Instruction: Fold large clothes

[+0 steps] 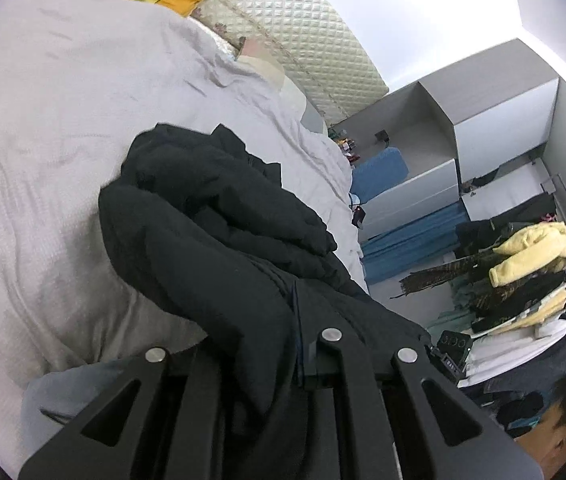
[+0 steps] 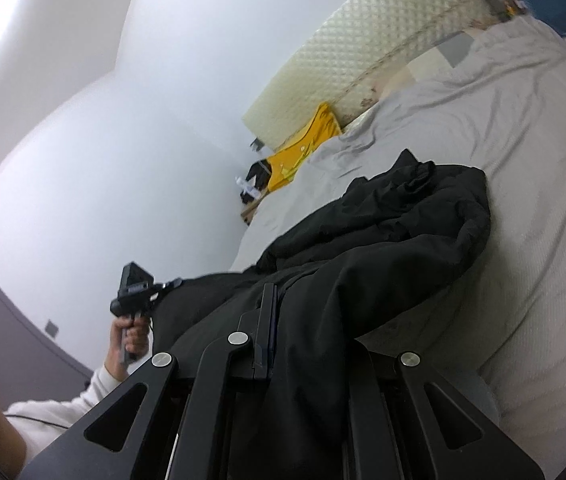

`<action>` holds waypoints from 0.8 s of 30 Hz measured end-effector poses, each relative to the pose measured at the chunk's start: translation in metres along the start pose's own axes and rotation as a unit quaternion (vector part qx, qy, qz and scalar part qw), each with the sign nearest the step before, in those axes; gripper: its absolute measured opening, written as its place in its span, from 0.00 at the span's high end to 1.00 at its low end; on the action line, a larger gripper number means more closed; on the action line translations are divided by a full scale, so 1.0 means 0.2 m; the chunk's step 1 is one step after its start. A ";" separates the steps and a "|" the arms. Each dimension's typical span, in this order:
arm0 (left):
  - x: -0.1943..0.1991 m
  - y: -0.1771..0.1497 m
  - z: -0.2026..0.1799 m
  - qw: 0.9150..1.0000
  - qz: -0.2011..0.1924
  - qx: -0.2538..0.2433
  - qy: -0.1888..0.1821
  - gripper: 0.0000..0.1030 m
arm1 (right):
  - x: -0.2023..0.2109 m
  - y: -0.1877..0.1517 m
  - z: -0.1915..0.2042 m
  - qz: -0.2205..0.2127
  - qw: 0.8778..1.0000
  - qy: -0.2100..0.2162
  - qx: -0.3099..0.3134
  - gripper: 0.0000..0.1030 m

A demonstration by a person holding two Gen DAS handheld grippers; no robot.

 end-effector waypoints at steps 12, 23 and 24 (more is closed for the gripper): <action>-0.22 0.29 0.03 0.999 -0.016 -0.009 0.040 0.94 | -0.26 0.39 -0.16 -0.008 0.999 -0.049 -0.020 0.92; -0.57 0.60 0.01 0.990 -0.023 -0.041 0.134 0.94 | -0.68 0.77 -0.64 -0.005 0.979 -0.131 -0.155 0.91; -0.60 0.62 0.02 0.989 -0.025 -0.041 0.141 0.94 | -0.72 0.79 -0.68 -0.002 0.977 -0.139 -0.163 0.91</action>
Point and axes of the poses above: each gripper's, at about its wrist camera, not at the fingertips, and x roughly against the way its jaws point, z to its left, y to its top, the point moved 4 cm from there along -x, roughly the way its jaws point, and after that the axes turned 8 degrees about -z, right-handed, at the moved point
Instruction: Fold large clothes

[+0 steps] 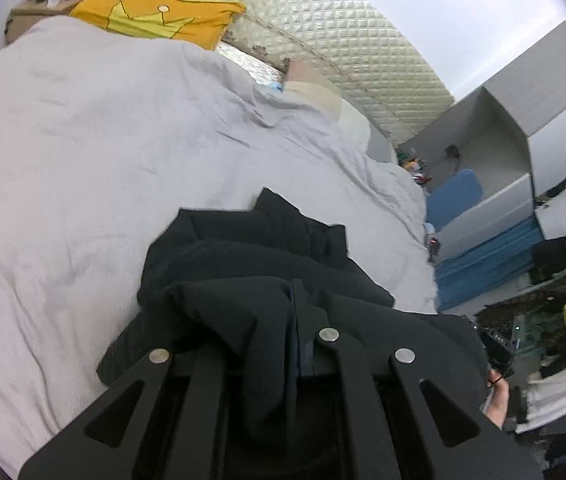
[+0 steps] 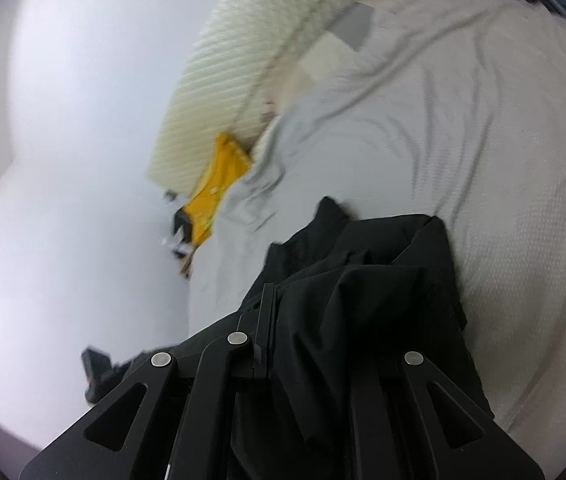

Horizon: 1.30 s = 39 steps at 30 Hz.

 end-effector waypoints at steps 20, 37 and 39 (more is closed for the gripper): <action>-0.69 0.09 0.16 0.992 0.045 -0.024 0.118 0.90 | -0.56 0.09 -0.42 0.064 0.995 -0.042 -0.058 0.91; -0.74 0.23 0.24 0.992 0.071 0.084 0.055 0.87 | -0.51 0.25 -0.43 0.081 0.995 0.026 -0.051 0.74; -0.75 0.25 0.25 0.991 0.085 0.096 0.045 0.84 | -0.51 0.27 -0.42 0.081 0.995 0.028 -0.050 0.71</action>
Point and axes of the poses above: each gripper's, at about its wrist camera, not at the fingertips, and x roughly against the way its jaws point, z to its left, y to its top, the point moved 4 cm from there along -x, roughly the way its jaws point, and after that the axes turned 8 degrees about -z, right-handed, at the moved point
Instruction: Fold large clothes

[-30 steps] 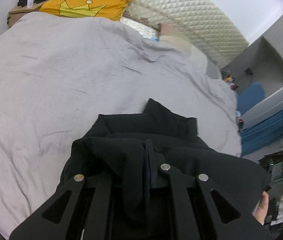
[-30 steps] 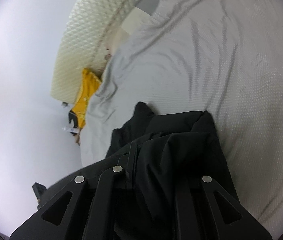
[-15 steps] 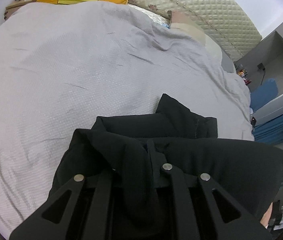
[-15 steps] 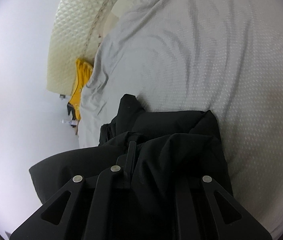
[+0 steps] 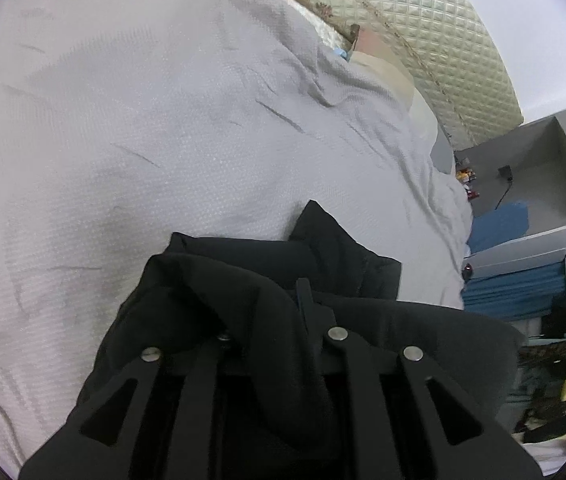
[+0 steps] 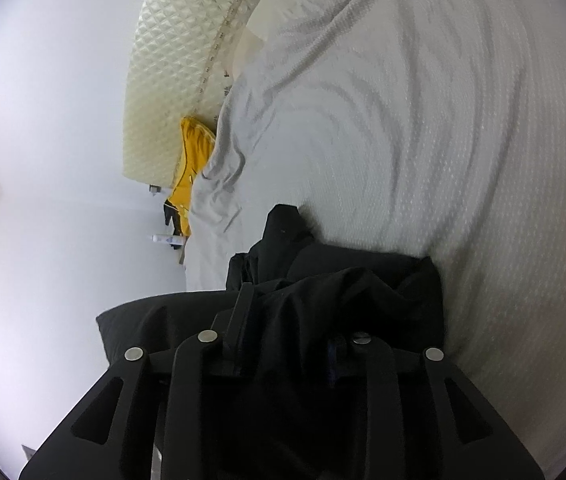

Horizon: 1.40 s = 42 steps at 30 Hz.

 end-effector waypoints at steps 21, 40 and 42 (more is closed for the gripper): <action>0.65 -0.06 -0.02 0.987 -0.116 -0.108 -0.008 0.20 | 0.61 -0.01 0.37 -0.122 0.973 -0.110 0.163 0.27; 0.42 -0.53 -0.47 0.919 -0.250 -0.300 0.051 0.20 | 0.05 -0.75 0.95 -0.174 0.899 -0.144 0.376 0.17; 0.36 -0.54 -0.48 0.918 -0.242 -0.308 0.056 0.20 | -0.06 -0.77 0.90 -0.158 0.898 -0.156 0.380 0.17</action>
Point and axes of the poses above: each gripper's, at about its wrist camera, not at the fingertips, and x roughly against the way its jaws point, z to its left, y to its top, the point moved 4 cm from there along -x, roughly the way its jaws point, and after that the axes turned 8 degrees about -z, right-handed, at the moved point
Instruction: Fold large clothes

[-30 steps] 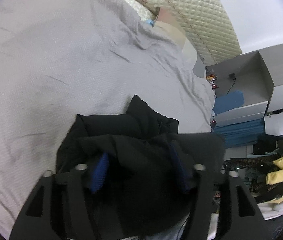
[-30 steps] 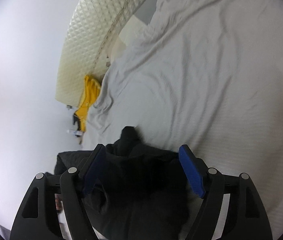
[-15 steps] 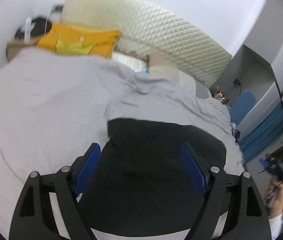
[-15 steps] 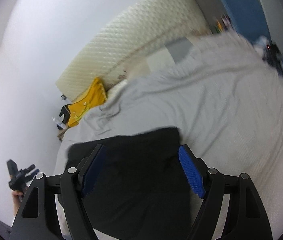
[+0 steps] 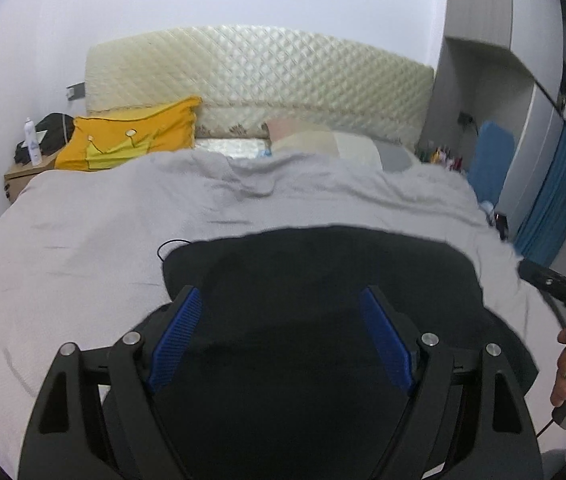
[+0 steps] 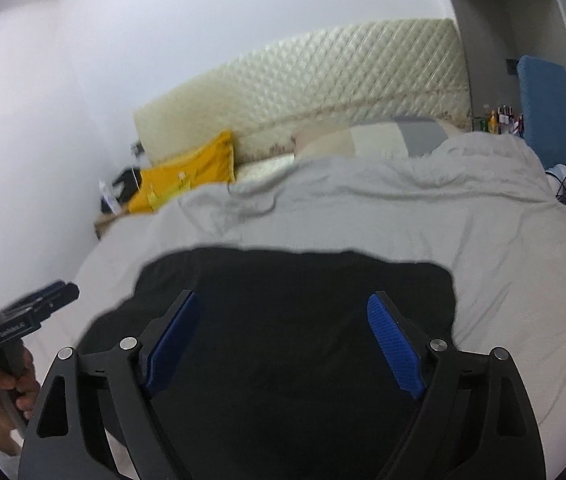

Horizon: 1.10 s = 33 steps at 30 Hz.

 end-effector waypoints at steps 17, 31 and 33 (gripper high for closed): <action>-0.41 -0.24 -0.02 0.998 0.054 -0.025 0.011 0.20 | -0.44 -0.25 -0.03 0.036 0.998 -0.041 0.043 0.11; -0.61 -0.29 0.03 0.997 0.081 -0.001 -0.006 0.14 | -0.62 -0.24 -0.03 0.041 0.997 -0.042 0.050 0.01; -0.64 -0.29 0.04 0.996 0.084 0.003 -0.008 0.13 | -0.65 -0.25 -0.03 0.037 0.997 -0.046 0.054 0.00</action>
Point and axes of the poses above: each gripper's, at about its wrist camera, not at the fingertips, and x roughly against the way its jaws point, z to its left, y to its top, the point moved 4 cm from there along -x, roughly the way its jaws point, and after that the axes turned 8 degrees about -z, right-handed, at the moved point
